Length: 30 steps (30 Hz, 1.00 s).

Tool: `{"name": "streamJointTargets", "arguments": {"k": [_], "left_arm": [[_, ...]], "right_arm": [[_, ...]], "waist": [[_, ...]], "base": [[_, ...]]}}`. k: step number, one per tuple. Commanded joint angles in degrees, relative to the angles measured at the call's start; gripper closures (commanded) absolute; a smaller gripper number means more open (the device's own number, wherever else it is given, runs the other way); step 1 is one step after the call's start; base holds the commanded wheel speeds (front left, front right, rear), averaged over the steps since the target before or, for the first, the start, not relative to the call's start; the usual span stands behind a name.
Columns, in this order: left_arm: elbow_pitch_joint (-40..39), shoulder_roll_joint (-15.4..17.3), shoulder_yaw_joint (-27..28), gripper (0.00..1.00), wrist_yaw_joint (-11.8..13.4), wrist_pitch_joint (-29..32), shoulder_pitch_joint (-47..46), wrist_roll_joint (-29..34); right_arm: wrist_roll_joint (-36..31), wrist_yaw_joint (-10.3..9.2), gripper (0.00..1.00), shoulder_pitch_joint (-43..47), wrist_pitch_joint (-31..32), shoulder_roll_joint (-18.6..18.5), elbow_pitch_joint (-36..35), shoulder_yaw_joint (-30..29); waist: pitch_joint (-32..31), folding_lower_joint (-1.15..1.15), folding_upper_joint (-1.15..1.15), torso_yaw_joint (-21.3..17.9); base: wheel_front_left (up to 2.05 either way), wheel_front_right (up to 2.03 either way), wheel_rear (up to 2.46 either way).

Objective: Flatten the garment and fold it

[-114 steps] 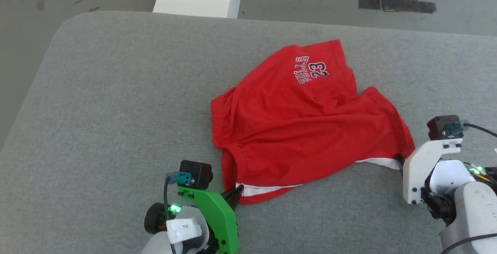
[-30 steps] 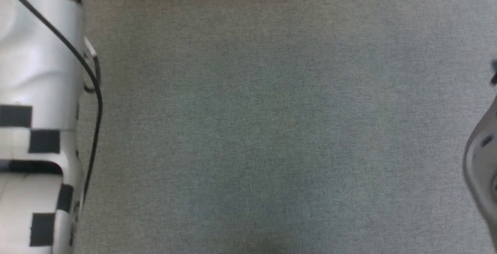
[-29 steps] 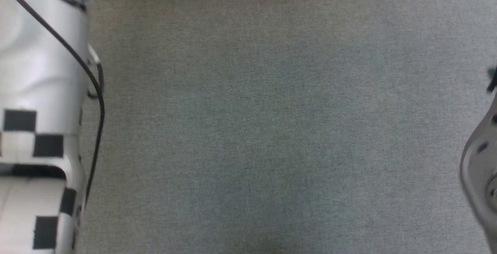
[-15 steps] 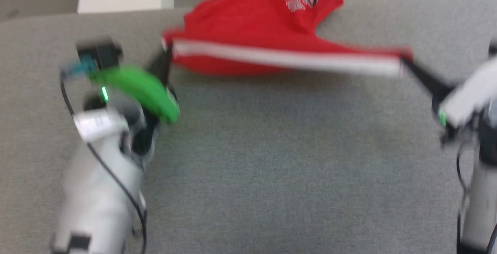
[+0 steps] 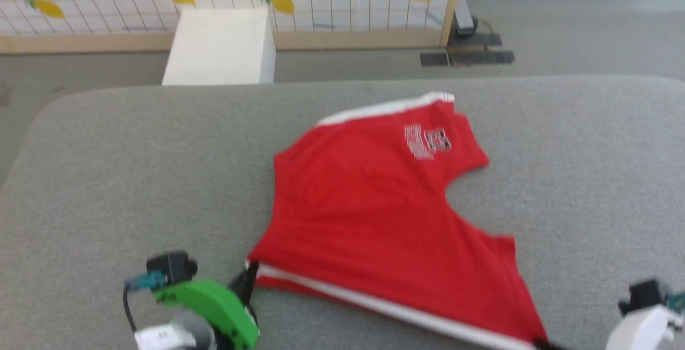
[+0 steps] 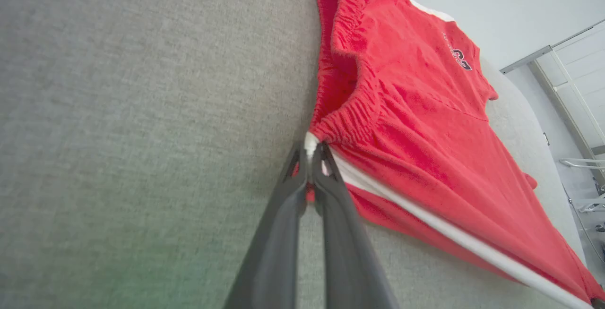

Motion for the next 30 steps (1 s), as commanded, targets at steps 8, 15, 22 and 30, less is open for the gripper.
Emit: {"name": "streamJointTargets", "arguments": {"k": [8,15,22,30], "left_arm": [[-7.11,3.67,-0.01,1.0,5.75,6.57,11.18,-1.58],[-14.13,0.16,4.15,1.0,5.44,5.29,10.4,-8.14],[-14.41,-1.5,6.47,1.0,5.18,2.9,3.86,-9.54],[-12.61,-3.13,6.54,1.0,4.65,0.46,-4.19,-8.79]], "right_arm": [[1.9,-0.08,1.0,8.89,6.63,-0.29,-2.62,-0.24],[4.18,-0.08,1.0,0.45,-0.88,-0.29,-1.94,-3.23],[1.51,-0.08,1.0,-16.02,-9.15,-0.29,6.49,-3.88],[-4.0,-0.08,1.0,-36.4,-22.8,-0.29,23.27,-2.99]], "waist": [[-3.66,0.01,0.0,0.59],[-1.91,0.01,0.0,-0.01],[2.35,0.01,0.0,-0.28],[9.96,0.01,0.0,1.93]], "base": [[0.0,0.0,0.0],[0.0,0.0,0.0],[0.0,0.0,0.0],[0.0,0.0,0.0]]}}
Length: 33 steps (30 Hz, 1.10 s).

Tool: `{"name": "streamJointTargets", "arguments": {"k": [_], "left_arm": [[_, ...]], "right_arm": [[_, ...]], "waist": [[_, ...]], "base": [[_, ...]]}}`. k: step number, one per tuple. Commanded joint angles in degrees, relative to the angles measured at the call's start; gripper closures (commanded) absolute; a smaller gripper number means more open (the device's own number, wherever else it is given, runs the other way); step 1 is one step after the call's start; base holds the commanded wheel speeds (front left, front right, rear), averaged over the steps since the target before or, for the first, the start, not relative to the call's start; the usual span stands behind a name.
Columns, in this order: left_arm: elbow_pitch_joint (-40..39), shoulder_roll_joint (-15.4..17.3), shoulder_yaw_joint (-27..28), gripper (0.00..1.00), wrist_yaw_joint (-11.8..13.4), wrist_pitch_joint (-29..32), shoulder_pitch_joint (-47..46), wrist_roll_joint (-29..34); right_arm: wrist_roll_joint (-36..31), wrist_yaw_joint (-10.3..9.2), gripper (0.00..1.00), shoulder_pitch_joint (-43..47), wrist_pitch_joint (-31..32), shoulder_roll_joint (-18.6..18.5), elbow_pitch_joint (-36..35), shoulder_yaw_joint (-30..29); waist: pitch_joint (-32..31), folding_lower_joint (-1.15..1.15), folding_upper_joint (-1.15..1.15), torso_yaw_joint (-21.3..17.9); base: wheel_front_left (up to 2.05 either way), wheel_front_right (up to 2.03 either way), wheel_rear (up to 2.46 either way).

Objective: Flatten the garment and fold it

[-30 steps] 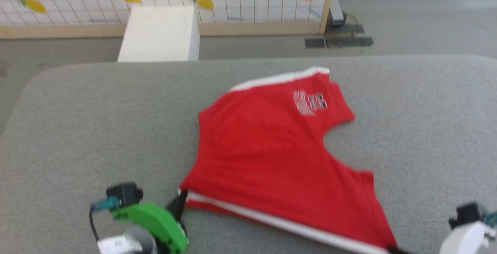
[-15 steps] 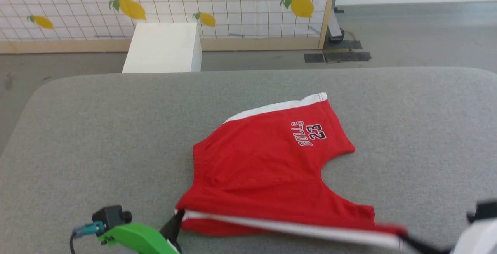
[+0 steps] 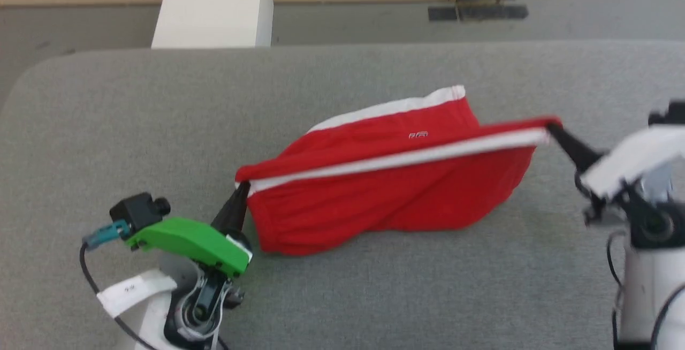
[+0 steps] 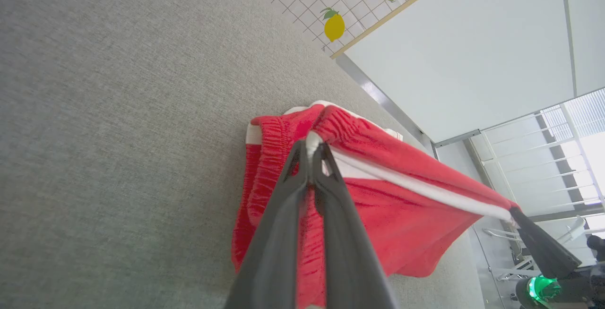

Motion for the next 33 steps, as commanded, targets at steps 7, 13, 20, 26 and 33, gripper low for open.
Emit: {"name": "streamJointTargets", "arguments": {"k": [7,13,20,26,33], "left_arm": [[2.66,-0.34,-0.5,1.0,-1.34,-1.33,-6.69,1.07],[4.66,-0.82,-1.48,1.0,-2.07,-2.06,-10.44,1.94],[7.33,-0.9,-2.6,1.0,-2.27,-2.56,-12.9,3.24],[9.22,-1.01,-3.0,0.0,-2.53,-2.59,-13.25,3.09],[6.95,0.66,-1.74,0.0,-1.48,-4.11,-11.32,3.98]], "right_arm": [[-5.31,-0.1,1.0,-14.96,-8.16,-0.51,13.03,1.53],[-10.38,-0.1,1.0,-22.25,-11.53,-0.51,21.46,2.0],[-16.3,-0.1,1.0,-26.33,-13.03,-0.51,28.91,2.73],[-17.37,-0.1,0.0,-27.33,-13.96,-0.51,32.18,4.17],[-15.82,-0.1,0.0,-24.84,-15.68,-0.52,28.65,5.03]], "waist": [[10.0,0.0,0.0,4.2],[13.3,0.0,0.0,5.5],[15.14,0.0,0.0,5.92],[13.84,0.0,0.0,5.61],[8.49,0.0,0.0,5.16]], "base": [[0.0,0.0,0.0],[0.0,0.0,0.0],[0.0,0.0,0.0],[0.0,0.0,0.0],[0.0,0.0,0.0]]}}
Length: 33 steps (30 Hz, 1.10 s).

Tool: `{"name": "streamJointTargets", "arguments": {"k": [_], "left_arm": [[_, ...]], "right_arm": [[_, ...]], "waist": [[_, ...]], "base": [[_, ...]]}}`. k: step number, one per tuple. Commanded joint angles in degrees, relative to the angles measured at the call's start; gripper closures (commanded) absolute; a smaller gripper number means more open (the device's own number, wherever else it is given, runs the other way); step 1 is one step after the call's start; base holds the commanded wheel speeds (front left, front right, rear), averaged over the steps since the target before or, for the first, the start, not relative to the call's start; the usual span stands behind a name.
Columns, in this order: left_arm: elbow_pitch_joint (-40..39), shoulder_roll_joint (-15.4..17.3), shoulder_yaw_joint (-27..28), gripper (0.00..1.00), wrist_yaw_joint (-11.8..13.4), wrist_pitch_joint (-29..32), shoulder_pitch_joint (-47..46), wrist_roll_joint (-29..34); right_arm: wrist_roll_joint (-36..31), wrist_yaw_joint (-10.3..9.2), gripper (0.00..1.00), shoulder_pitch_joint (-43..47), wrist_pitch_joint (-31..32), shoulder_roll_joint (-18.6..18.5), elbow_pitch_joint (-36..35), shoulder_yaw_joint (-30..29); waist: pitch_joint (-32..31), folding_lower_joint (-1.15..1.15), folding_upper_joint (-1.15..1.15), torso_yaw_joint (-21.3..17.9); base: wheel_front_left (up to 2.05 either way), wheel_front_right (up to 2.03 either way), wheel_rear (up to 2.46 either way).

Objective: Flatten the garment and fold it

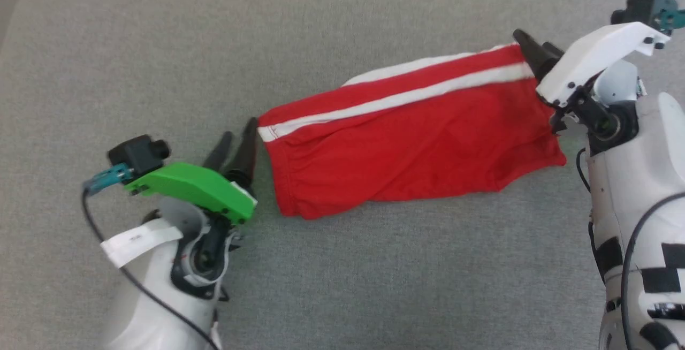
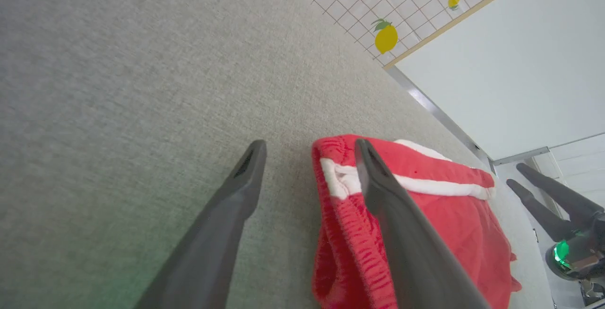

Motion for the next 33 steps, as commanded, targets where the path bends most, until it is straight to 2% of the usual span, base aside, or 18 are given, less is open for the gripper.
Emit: {"name": "streamJointTargets", "arguments": {"k": [1,4,7,11,13,17,21,33], "left_arm": [[-1.03,1.28,0.56,0.0,0.59,-1.06,1.18,1.07],[-3.72,4.2,-0.01,0.0,2.28,-4.07,3.13,6.42],[-6.88,8.43,-3.14,0.0,4.55,-8.98,5.48,16.78],[-9.67,10.28,-7.27,0.0,6.65,-15.01,8.92,26.0],[-10.21,10.2,-8.11,0.0,7.67,-17.07,10.56,28.09],[-10.42,9.23,-8.88,0.0,8.61,-19.01,12.79,29.52],[-10.38,8.22,-8.91,0.0,8.53,-19.8,13.39,29.41],[-9.17,6.07,-9.18,0.0,7.36,-20.5,11.8,29.48]], "right_arm": [[0.62,-0.08,0.0,1.63,-0.62,-0.28,-1.81,0.38],[1.17,-0.08,0.0,5.37,-1.23,-0.99,-6.78,1.84],[-0.98,-0.08,0.0,11.42,-1.4,-3.05,-12.8,5.06],[-6.7,-0.08,0.0,19.37,0.82,-5.72,-18.79,8.21],[-9.61,-0.08,0.0,22.31,3.62,-6.26,-20.87,9.52],[-14.35,-0.08,0.0,25.69,10.53,-6.04,-23.62,10.81],[-18.07,-0.08,0.0,25.28,14.15,-4.88,-25.14,10.87],[-26.47,-0.08,0.0,19.07,14.15,-2.68,-17.51,7.54]], "waist": [[-3.66,-0.01,0.0,-0.47],[-6.48,-0.01,0.0,-0.65],[-8.96,-0.01,0.0,-0.88],[-10.98,-0.01,0.0,-1.19],[-11.34,-0.01,0.0,-1.29],[-11.21,-0.01,0.0,-0.99],[-9.73,-0.01,0.0,-0.26],[-5.3,-0.01,0.0,2.67]], "base": [[0.0,0.0,0.0],[0.0,0.0,0.0],[0.0,0.0,0.0],[0.0,0.0,0.0],[0.0,0.0,0.0],[0.0,0.0,0.0],[0.0,0.0,0.0],[0.0,0.0,0.0]]}}
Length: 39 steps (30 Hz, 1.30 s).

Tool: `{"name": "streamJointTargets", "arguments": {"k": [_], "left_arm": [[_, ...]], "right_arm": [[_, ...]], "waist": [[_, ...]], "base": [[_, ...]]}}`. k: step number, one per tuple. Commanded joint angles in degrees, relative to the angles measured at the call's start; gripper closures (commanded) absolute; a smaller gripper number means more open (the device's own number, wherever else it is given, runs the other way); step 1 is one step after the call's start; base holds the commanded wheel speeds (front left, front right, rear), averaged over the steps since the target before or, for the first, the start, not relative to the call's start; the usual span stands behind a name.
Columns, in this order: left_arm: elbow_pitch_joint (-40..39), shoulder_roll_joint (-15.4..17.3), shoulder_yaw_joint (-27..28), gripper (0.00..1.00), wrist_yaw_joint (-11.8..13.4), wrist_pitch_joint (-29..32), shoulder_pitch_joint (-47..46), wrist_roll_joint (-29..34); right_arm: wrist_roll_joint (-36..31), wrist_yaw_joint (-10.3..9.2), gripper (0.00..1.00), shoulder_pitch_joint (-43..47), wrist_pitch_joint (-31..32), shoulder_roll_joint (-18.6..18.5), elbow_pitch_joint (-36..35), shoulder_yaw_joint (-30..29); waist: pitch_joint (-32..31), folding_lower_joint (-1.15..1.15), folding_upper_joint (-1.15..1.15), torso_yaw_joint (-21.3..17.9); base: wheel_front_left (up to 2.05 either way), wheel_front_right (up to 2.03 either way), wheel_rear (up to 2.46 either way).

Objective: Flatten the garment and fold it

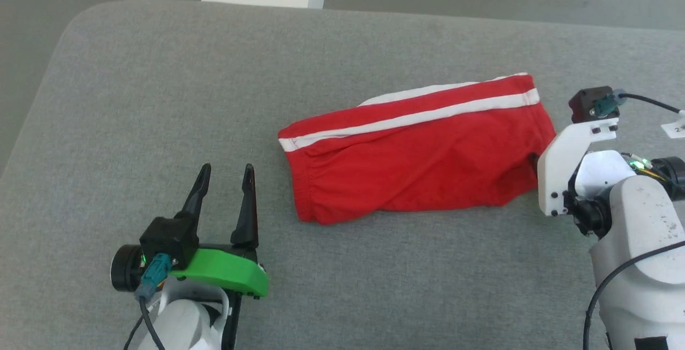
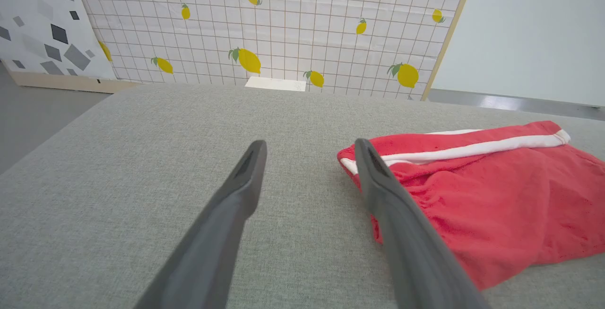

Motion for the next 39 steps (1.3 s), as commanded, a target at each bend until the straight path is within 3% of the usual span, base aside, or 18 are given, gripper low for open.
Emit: {"name": "streamJointTargets", "arguments": {"k": [1,8,9,10,11,14,18,21,28,31,36,38,39], "left_arm": [[0.25,-0.39,-0.04,0.0,-0.21,-0.41,-0.9,0.35],[1.17,-0.94,-0.27,0.0,-1.63,-0.47,-1.28,-0.66],[1.24,-0.96,-0.44,0.0,-1.77,-0.27,-1.33,-0.79],[1.19,-1.03,-0.6,0.0,-1.8,0.06,-1.35,-0.91],[1.02,-1.12,-0.77,0.0,-1.79,0.65,-1.42,-1.11],[0.59,-1.56,-1.52,0.0,-2.14,4.65,-1.57,-2.8],[-0.32,-1.41,-3.73,0.0,-2.09,15.73,-2.65,-5.15],[-1.69,-1.07,-5.47,0.0,-0.83,25.03,-4.37,-5.9],[0.33,-0.45,-7.4,0.0,2.79,40.12,-10.02,-5.71],[3.94,0.04,-7.89,0.0,3.75,43.64,-11.69,-5.23],[8.57,-0.79,-7.91,0.02,3.2,44.52,-12.64,-6.56],[9.71,-1.13,-8.33,1.0,2.33,44.48,-12.62,-7.11],[10.17,-1.34,-8.47,1.0,1.85,44.66,-12.48,-7.61]], "right_arm": [[-0.92,-0.08,0.0,-0.77,-0.45,0.36,1.21,-0.46],[-1.59,-0.08,0.01,-0.93,0.16,0.69,5.78,0.15],[-1.35,-0.08,0.67,-0.99,0.52,0.69,6.22,0.24],[-1.11,-0.08,0.93,-1.05,0.62,0.67,6.42,0.39],[-0.72,-0.08,1.0,-1.17,0.52,0.58,6.52,0.6],[0.5,-0.08,1.0,-1.39,-0.08,0.29,6.52,1.12],[1.82,-0.08,1.0,-1.59,-1.52,0.07,6.08,1.67],[2.86,-0.08,1.0,-1.46,-2.08,0.0,6.0,2.31],[4.68,-0.08,1.0,-1.8,-2.09,-0.3,5.36,4.55],[5.51,-0.08,1.0,-2.18,-2.1,-0.25,4.99,5.61],[6.67,-0.08,1.0,-2.65,-2.31,-0.32,4.51,7.12],[7.08,-0.08,1.0,-2.63,-2.3,-0.51,4.37,7.62],[7.22,-0.08,1.0,-2.59,-2.29,-0.64,4.34,7.83]], "waist": [[1.09,0.0,0.0,0.82],[1.42,0.0,0.0,0.48],[1.25,0.0,0.0,0.26],[1.11,0.0,0.0,0.11],[0.98,0.0,0.0,-0.05],[0.48,0.0,0.0,-0.51],[-0.07,0.0,0.0,-1.04],[-0.3,0.0,0.0,-1.4],[0.96,0.0,0.0,-2.72],[1.77,0.0,0.0,-3.51],[2.79,0.0,0.0,-4.47],[2.98,0.0,0.0,-4.65],[3.02,0.0,0.0,-4.71]], "base": [[0.0,0.0,0.0],[0.0,0.0,0.0],[0.0,0.0,0.0],[0.0,0.0,0.0],[0.0,0.0,0.0],[0.0,0.0,0.0],[0.0,0.0,0.0],[0.0,0.0,0.0],[0.0,0.0,0.0],[0.0,0.0,0.0],[0.0,0.0,0.0],[0.0,0.0,0.0],[0.0,0.0,0.0]]}}
